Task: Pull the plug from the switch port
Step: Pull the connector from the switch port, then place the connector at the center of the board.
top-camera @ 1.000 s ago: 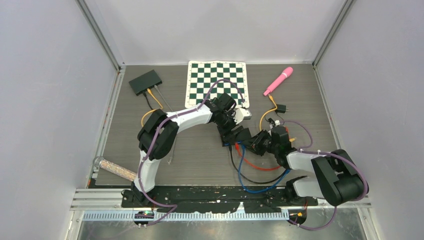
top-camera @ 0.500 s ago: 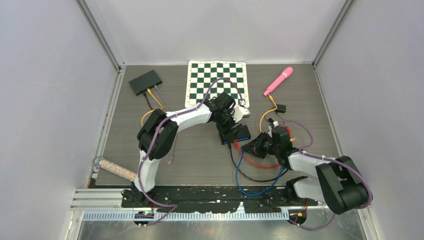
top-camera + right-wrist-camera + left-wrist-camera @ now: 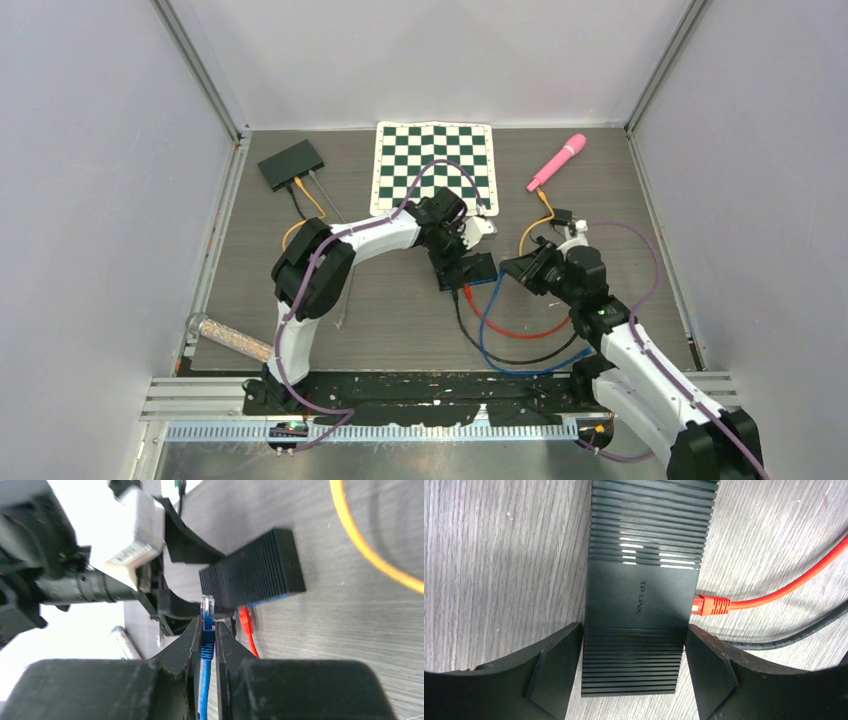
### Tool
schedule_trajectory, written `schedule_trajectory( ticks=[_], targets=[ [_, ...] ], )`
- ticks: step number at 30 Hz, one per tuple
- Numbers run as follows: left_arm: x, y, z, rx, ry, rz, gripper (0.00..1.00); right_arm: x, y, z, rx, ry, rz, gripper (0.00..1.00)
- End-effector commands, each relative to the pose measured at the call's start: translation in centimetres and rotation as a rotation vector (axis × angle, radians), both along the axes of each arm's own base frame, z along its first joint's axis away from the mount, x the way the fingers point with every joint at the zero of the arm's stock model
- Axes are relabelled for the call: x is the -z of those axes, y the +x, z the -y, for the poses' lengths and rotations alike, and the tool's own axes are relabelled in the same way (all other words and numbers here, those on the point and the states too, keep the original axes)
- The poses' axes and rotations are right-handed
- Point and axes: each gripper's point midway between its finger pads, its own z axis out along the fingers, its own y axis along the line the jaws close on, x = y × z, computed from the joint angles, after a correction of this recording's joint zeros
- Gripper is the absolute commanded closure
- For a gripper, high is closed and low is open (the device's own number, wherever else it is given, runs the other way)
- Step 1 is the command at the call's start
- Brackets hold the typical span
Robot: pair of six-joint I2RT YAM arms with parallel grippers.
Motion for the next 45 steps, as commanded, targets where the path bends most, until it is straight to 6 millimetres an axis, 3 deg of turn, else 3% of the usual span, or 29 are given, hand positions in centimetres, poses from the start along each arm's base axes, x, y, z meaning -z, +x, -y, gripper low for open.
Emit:
schedule_trajectory(
  ticks=[1, 6, 9, 11, 12, 16, 18, 22, 28, 31, 33, 35, 39, 40, 41, 42, 43, 44, 45],
  targets=[
    [-0.5, -0.3, -0.7, -0.001, 0.001, -0.007, 0.21, -1.8, 0.9, 3.2, 0.120, -0.094, 0.031, 0.95],
    [-0.3, -0.2, -0.9, -0.005, 0.012, -0.004, 0.18, -4.9, 1.1, 4.9, 0.187, -0.065, 0.103, 0.95],
    [-0.8, -0.3, -0.8, -0.009, -0.007, 0.003, 0.14, -8.2, 1.2, 6.7, 0.246, -0.109, 0.190, 0.95],
    [-1.6, -0.2, -0.5, -0.021, -0.041, 0.022, 0.11, -10.5, 1.3, 8.0, 0.286, -0.157, 0.243, 0.95],
    [-1.9, -0.2, -0.4, -0.027, -0.056, 0.027, 0.02, -11.2, 1.4, 8.6, 0.311, -0.179, 0.259, 0.95],
    [-5.0, 0.1, 0.2, -0.056, -0.145, 0.077, 0.00, -15.9, 1.4, 10.0, 0.346, -0.257, 0.348, 0.95],
    [-6.4, 0.1, 0.5, -0.070, -0.199, 0.077, 0.00, -19.1, 1.4, 10.3, 0.357, -0.269, 0.415, 0.95],
    [-8.8, 0.1, 0.8, -0.095, -0.275, 0.090, 0.00, -23.6, 1.8, 10.5, 0.354, -0.304, 0.503, 0.95],
    [-10.7, 0.6, -0.2, -0.152, -0.313, 0.168, 0.00, -28.4, 4.0, 10.3, 0.294, -0.418, 0.573, 0.95],
    [-10.9, 0.7, -1.0, -0.180, -0.307, 0.196, 0.00, -27.7, 5.9, 9.3, 0.215, -0.457, 0.525, 0.95],
    [-10.9, 0.6, -1.5, -0.194, -0.302, 0.206, 0.00, -25.8, 8.0, 8.4, 0.154, -0.457, 0.455, 0.95],
    [-10.9, 0.5, -1.8, -0.203, -0.299, 0.212, 0.00, -24.8, 9.0, 7.6, 0.119, -0.442, 0.426, 0.95],
    [-11.1, 0.1, -2.3, -0.219, -0.302, 0.212, 0.00, -20.1, 12.8, 5.7, 0.006, -0.433, 0.345, 0.95],
    [-11.1, 0.1, -2.4, -0.220, -0.304, 0.210, 0.00, -19.7, 13.5, 5.5, -0.010, -0.434, 0.339, 0.95],
    [-11.0, -0.1, -2.4, -0.220, -0.302, 0.205, 0.01, -18.0, 14.6, 5.0, -0.044, -0.432, 0.297, 0.95],
    [-10.9, -0.1, -2.4, -0.222, -0.299, 0.201, 0.00, -17.9, 15.3, 4.9, -0.055, -0.430, 0.291, 0.95],
    [-10.8, -0.2, -2.5, -0.224, -0.295, 0.198, 0.00, -16.3, 16.4, 4.6, -0.079, -0.429, 0.254, 0.95],
    [-10.7, -0.3, -2.6, -0.226, -0.292, 0.193, 0.00, -16.5, 17.1, 4.5, -0.078, -0.430, 0.264, 0.95],
    [-10.6, -0.4, -2.7, -0.228, -0.289, 0.189, 0.00, -15.0, 18.0, 4.6, -0.078, -0.447, 0.231, 0.95]
  ],
)
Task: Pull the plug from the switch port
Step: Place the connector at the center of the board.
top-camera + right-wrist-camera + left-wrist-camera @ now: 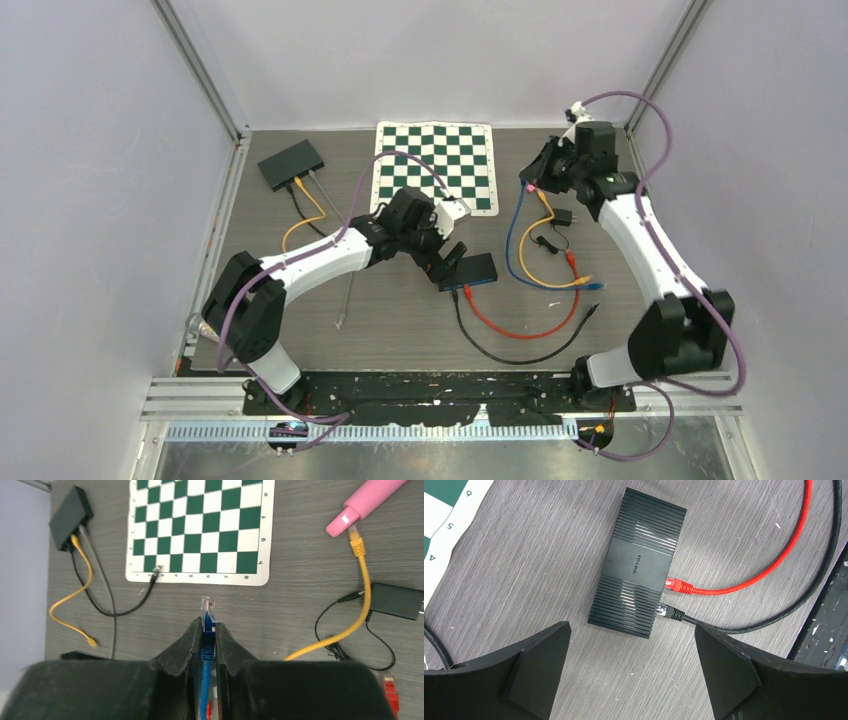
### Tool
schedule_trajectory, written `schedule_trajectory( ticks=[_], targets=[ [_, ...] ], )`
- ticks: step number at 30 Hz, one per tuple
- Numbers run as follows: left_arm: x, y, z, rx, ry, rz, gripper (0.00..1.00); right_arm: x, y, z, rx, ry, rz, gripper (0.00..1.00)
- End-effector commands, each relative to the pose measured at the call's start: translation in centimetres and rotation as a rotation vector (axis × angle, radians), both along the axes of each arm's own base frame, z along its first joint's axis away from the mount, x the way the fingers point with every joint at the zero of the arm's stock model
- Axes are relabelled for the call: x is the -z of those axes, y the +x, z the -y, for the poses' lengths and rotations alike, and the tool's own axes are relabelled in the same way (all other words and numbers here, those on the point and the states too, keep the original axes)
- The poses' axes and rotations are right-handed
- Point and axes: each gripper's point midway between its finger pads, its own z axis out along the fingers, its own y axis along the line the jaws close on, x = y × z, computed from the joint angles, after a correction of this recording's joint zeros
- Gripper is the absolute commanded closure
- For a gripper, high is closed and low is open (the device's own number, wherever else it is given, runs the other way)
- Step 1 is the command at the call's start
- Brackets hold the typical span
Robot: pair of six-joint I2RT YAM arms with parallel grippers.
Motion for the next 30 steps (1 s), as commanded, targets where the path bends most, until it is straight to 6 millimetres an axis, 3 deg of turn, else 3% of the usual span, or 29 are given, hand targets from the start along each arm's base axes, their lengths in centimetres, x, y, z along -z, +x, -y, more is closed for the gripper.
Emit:
schedule_trajectory(
  ticks=[1, 2, 6, 9, 13, 16, 18, 19, 20, 23, 30],
  targets=[
    [-2.2, 0.7, 0.2, -0.028, -0.056, 0.047, 0.00, -1.0, 3.4, -0.6, -0.056, -0.018, 0.056, 0.95],
    [-2.2, 0.6, 0.1, -0.031, -0.054, 0.043, 0.01, 0.0, 4.0, -0.6, -0.059, -0.031, 0.035, 0.95],
    [-2.6, 0.2, -0.2, -0.035, -0.053, 0.031, 0.00, 1.1, 5.5, -0.6, -0.064, -0.051, 0.008, 0.95],
    [-2.7, 0.1, -0.3, -0.038, -0.061, 0.036, 0.00, 2.1, 6.7, 1.0, 0.017, -0.100, -0.007, 0.94],
    [-2.2, -0.1, -0.4, -0.033, -0.046, 0.020, 0.00, 4.2, 8.2, 1.6, 0.035, -0.091, -0.071, 0.89],
    [-2.1, -0.2, -0.5, -0.030, -0.043, 0.024, 0.00, 4.9, 8.6, 2.0, 0.062, -0.094, -0.095, 0.77],
    [-2.1, -0.2, -0.6, -0.032, -0.044, 0.026, 0.00, 5.2, 8.8, 2.5, 0.091, -0.111, -0.101, 0.62],
    [-2.1, -0.2, -0.5, -0.030, -0.045, 0.029, 0.00, 5.1, 8.9, 2.9, 0.112, -0.124, -0.099, 0.50],
    [-2.1, -0.2, -0.5, -0.030, -0.045, 0.029, 0.00, 5.0, 8.9, 3.2, 0.127, -0.135, -0.101, 0.46],
    [-2.0, -0.2, -0.6, -0.029, -0.039, 0.027, 0.00, 4.0, 8.5, 3.6, 0.141, -0.143, -0.093, 0.30],
    [-1.2, 0.1, -0.7, -0.041, -0.027, 0.026, 0.00, 2.0, 4.2, 2.6, 0.091, -0.079, -0.040, 0.28]
  ],
)
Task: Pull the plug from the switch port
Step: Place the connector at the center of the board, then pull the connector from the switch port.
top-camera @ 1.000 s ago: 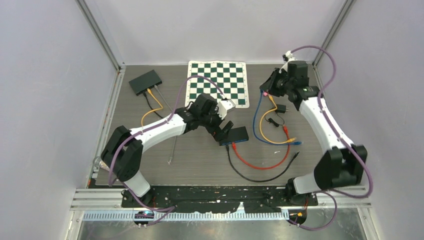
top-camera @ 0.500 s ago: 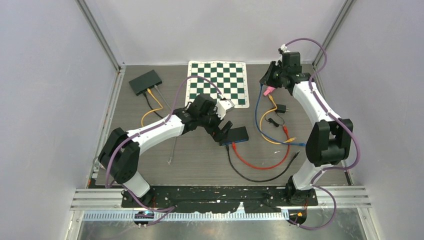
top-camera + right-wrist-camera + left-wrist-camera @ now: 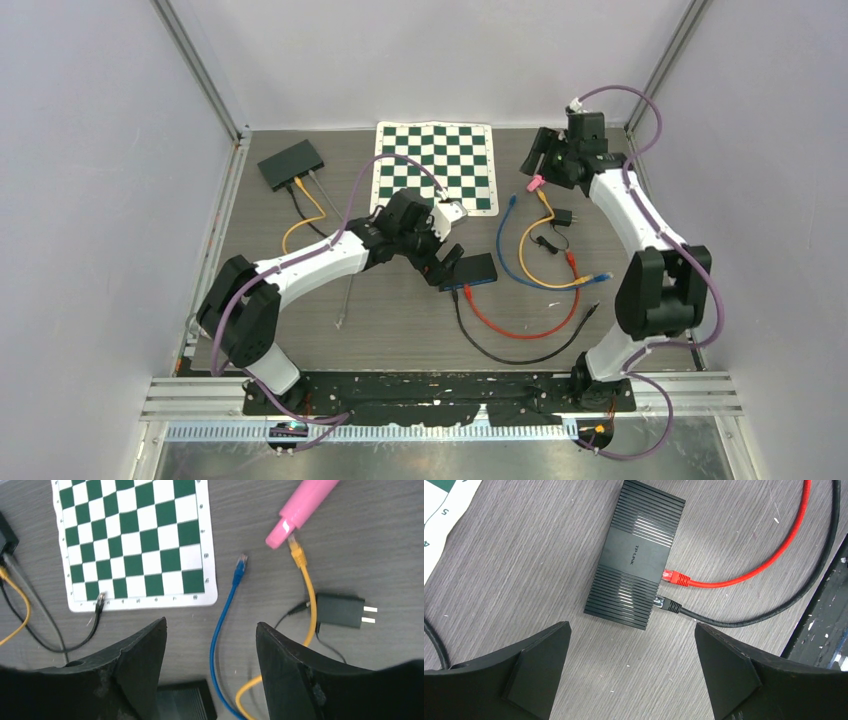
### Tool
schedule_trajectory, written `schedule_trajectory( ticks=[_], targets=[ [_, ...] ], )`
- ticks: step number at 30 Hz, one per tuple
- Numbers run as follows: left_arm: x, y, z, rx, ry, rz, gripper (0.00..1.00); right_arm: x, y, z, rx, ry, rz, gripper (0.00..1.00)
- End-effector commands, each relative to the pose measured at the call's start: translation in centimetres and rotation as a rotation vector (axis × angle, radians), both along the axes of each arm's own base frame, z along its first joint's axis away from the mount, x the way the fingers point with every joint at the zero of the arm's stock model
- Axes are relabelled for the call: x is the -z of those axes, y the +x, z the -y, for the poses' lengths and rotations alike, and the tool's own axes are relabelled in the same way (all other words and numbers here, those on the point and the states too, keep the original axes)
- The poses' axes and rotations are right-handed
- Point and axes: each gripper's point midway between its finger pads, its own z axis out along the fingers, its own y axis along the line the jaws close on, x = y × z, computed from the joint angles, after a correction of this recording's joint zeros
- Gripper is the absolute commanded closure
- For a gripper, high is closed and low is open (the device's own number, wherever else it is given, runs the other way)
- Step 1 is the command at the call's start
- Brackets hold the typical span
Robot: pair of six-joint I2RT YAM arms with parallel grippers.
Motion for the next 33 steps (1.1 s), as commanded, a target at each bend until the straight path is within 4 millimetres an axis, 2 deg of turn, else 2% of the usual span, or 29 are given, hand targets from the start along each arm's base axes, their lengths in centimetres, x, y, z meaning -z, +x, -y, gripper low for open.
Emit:
schedule_trajectory(
  ticks=[1, 2, 3, 4, 5, 6, 7, 8, 9, 10, 13, 17, 19, 21, 24, 25, 26, 27, 28, 29, 33],
  targets=[
    [-1.0, 0.8, 0.0, -0.023, -0.024, 0.041, 0.01, -4.7, -3.0, -0.7, -0.028, 0.060, 0.120, 0.28],
    [-1.0, 0.9, 0.0, -0.026, -0.022, 0.043, 0.00, -4.2, -4.1, -1.1, -0.046, 0.080, 0.114, 0.28],
    [-0.9, 0.9, 0.0, -0.026, -0.020, 0.044, 0.00, -2.9, -5.0, -1.3, -0.049, 0.096, 0.087, 0.28],
    [-0.9, 1.0, 0.0, -0.026, -0.021, 0.048, 0.00, -3.4, -5.8, -1.7, -0.063, 0.122, 0.098, 0.28],
    [-0.9, 1.1, 0.0, -0.031, -0.018, 0.052, 0.00, -2.1, -6.6, -1.9, -0.069, 0.131, 0.076, 0.28],
    [-1.0, 1.2, -0.1, -0.035, -0.017, 0.056, 0.00, -2.5, -7.2, -2.1, -0.082, 0.143, 0.088, 0.28],
    [-1.1, 1.4, -0.2, -0.043, -0.014, 0.065, 0.00, -1.3, -7.9, -1.9, -0.071, 0.137, 0.065, 0.28],
    [-1.3, 1.5, -0.3, -0.050, -0.014, 0.077, 0.00, -1.6, -8.4, -1.7, -0.063, 0.131, 0.078, 0.28],
    [-1.5, 1.7, -0.4, -0.057, -0.019, 0.090, 0.00, -0.6, -8.8, -1.3, -0.047, 0.119, 0.065, 0.28],
    [-1.8, 1.9, -0.5, -0.069, -0.022, 0.104, 0.00, -0.9, -9.2, -1.2, -0.041, 0.118, 0.079, 0.28],
    [-2.2, 2.1, -0.7, -0.089, -0.032, 0.124, 0.00, -0.2, -9.6, -1.7, -0.059, 0.143, 0.073, 0.30],
    [-2.2, 2.0, -0.7, -0.097, -0.034, 0.117, 0.00, 1.2, -9.1, -4.0, -0.123, 0.140, 0.012, 0.35],
    [-2.1, 2.0, -0.8, -0.101, -0.034, 0.112, 0.01, 3.2, -8.9, -6.1, -0.165, 0.100, -0.048, 0.41],
    [-2.1, 1.9, -1.0, -0.109, -0.033, 0.111, 0.00, 3.8, -8.3, -7.5, -0.183, 0.067, -0.061, 0.49],
    [-2.1, 1.8, -1.3, -0.121, -0.032, 0.117, 0.01, 4.3, -7.0, -9.2, -0.192, 0.022, -0.054, 0.54],
    [-2.1, 1.9, -1.4, -0.130, -0.031, 0.120, 0.01, 5.6, -6.8, -9.9, -0.206, 0.008, -0.085, 0.57],
    [-2.1, 1.9, -1.5, -0.136, -0.031, 0.122, 0.00, 5.5, -6.2, -10.4, -0.209, 0.003, -0.084, 0.59],
    [-2.1, 2.0, -1.6, -0.142, -0.029, 0.125, 0.00, 7.2, -6.1, -10.9, -0.216, -0.013, -0.125, 0.62],
    [-2.1, 2.1, -1.7, -0.149, -0.024, 0.128, 0.00, 7.5, -5.6, -10.9, -0.207, -0.032, -0.130, 0.64],
    [-2.0, 2.2, -1.8, -0.157, -0.019, 0.132, 0.00, 8.9, -5.5, -11.0, -0.206, -0.051, -0.163, 0.67],
    [-1.9, 2.4, -2.4, -0.179, -0.005, 0.143, 0.00, 10.6, -5.1, -8.9, -0.145, -0.166, -0.185, 0.69]
  ],
)
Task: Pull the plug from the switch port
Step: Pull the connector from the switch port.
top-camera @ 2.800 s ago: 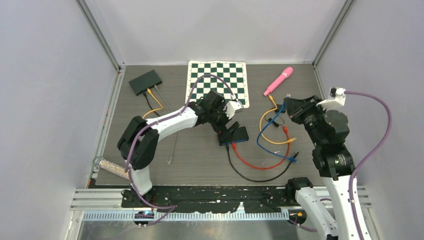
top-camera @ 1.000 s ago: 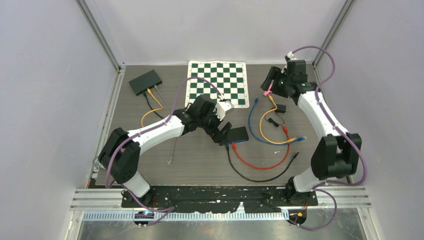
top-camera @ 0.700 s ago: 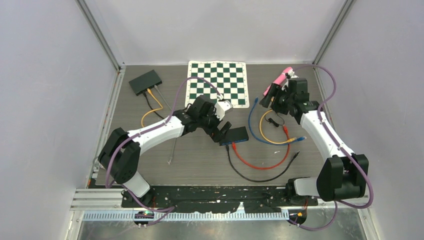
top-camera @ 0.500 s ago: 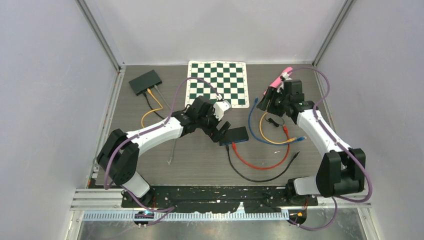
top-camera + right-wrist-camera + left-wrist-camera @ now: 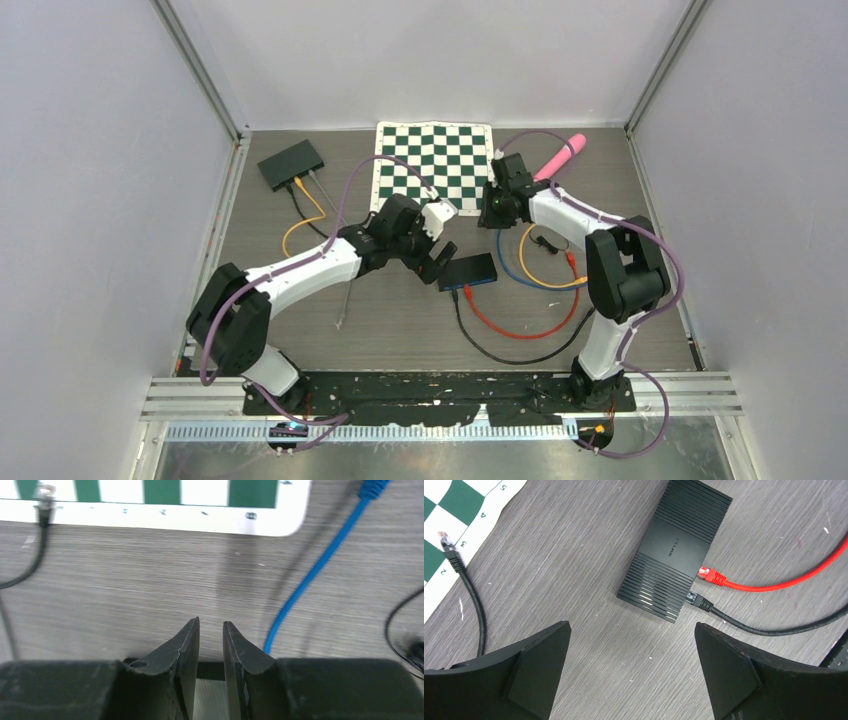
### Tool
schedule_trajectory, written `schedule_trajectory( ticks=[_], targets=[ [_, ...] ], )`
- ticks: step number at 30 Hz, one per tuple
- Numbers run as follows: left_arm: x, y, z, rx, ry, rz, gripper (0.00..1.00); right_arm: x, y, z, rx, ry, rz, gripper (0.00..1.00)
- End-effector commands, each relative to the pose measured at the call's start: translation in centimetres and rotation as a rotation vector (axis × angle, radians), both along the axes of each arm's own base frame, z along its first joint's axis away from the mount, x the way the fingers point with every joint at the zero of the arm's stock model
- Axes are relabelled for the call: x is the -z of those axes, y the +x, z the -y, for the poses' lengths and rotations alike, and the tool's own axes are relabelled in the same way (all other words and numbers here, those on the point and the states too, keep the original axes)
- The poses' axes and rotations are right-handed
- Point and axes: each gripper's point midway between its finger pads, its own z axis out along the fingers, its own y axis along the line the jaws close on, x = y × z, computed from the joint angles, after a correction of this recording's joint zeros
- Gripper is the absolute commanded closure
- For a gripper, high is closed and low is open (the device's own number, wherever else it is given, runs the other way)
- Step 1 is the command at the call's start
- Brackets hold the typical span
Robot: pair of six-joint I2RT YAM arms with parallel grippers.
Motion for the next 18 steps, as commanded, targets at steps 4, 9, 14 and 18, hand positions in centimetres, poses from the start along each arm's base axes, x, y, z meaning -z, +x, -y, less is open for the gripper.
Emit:
schedule_trajectory(
  ticks=[4, 9, 14, 18],
  targets=[
    [-1.9, 2.2, -1.4, -0.130, -0.022, 0.118, 0.00, 1.2, 1.2, 3.8, 0.059, -0.169, 0.024, 0.69],
    [-2.5, 3.4, -3.1, -0.233, -0.004, 0.191, 0.01, 2.2, 1.6, 5.3, 0.077, -0.210, 0.009, 0.69],
    [-2.7, 3.6, -3.9, -0.292, -0.001, 0.204, 0.00, 1.4, 2.3, 5.8, 0.078, -0.200, 0.025, 0.69],
    [-3.1, 3.9, -4.4, -0.343, -0.039, 0.229, 0.00, -0.5, 1.5, 2.6, -0.025, -0.077, 0.081, 0.67]
  ],
)
